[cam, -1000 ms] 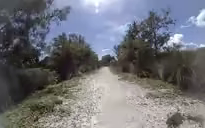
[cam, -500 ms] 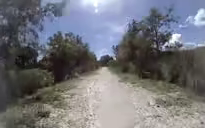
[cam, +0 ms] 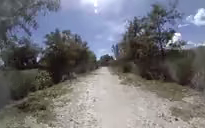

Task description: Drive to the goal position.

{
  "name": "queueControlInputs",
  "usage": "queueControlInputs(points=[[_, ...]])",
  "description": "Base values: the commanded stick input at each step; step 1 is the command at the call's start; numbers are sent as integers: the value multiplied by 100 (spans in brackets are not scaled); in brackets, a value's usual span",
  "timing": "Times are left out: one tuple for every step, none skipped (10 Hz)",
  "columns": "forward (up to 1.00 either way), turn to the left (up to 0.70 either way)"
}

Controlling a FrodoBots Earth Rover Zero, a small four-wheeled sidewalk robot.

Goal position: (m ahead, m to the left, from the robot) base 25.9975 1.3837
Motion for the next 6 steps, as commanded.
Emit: queueControlInputs(points=[[70, 0], [70, 0], [70, 0], [70, 0], [70, 0], [70, 0]])
